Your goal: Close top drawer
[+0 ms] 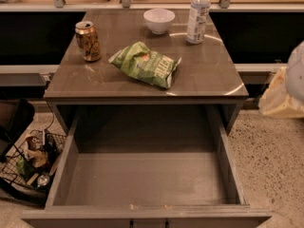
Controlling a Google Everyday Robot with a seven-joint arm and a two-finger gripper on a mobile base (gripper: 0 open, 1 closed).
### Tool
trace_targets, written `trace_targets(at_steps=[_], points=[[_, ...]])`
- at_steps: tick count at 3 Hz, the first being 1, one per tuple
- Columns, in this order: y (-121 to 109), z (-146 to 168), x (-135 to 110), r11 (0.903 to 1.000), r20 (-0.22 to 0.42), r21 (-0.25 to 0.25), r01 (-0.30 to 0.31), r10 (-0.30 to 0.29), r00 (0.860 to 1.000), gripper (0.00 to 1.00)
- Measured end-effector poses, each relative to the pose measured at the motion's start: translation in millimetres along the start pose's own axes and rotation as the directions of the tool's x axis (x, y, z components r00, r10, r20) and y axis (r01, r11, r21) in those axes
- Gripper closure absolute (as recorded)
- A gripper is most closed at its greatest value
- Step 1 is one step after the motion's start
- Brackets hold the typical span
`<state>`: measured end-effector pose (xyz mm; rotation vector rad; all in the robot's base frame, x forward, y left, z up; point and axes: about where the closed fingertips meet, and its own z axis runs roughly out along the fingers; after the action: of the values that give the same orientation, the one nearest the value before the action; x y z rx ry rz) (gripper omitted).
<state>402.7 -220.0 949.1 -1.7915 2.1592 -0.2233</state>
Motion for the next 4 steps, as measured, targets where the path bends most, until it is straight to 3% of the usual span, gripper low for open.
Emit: trace_targets(at_steps=[1,3,4], points=[[61.8,53.5,43.2,0.9955,-0.058,-0.085,0.042,-0.047,0.997,1.00],[159.0,112.8,110.3,0.9750,-0.113,-0.221,-0.025,0.000,0.994,1.00],[208.4,127.9,126.6,0.9592,-0.109,-0.277,-0.058,0.028,0.994,1.00]])
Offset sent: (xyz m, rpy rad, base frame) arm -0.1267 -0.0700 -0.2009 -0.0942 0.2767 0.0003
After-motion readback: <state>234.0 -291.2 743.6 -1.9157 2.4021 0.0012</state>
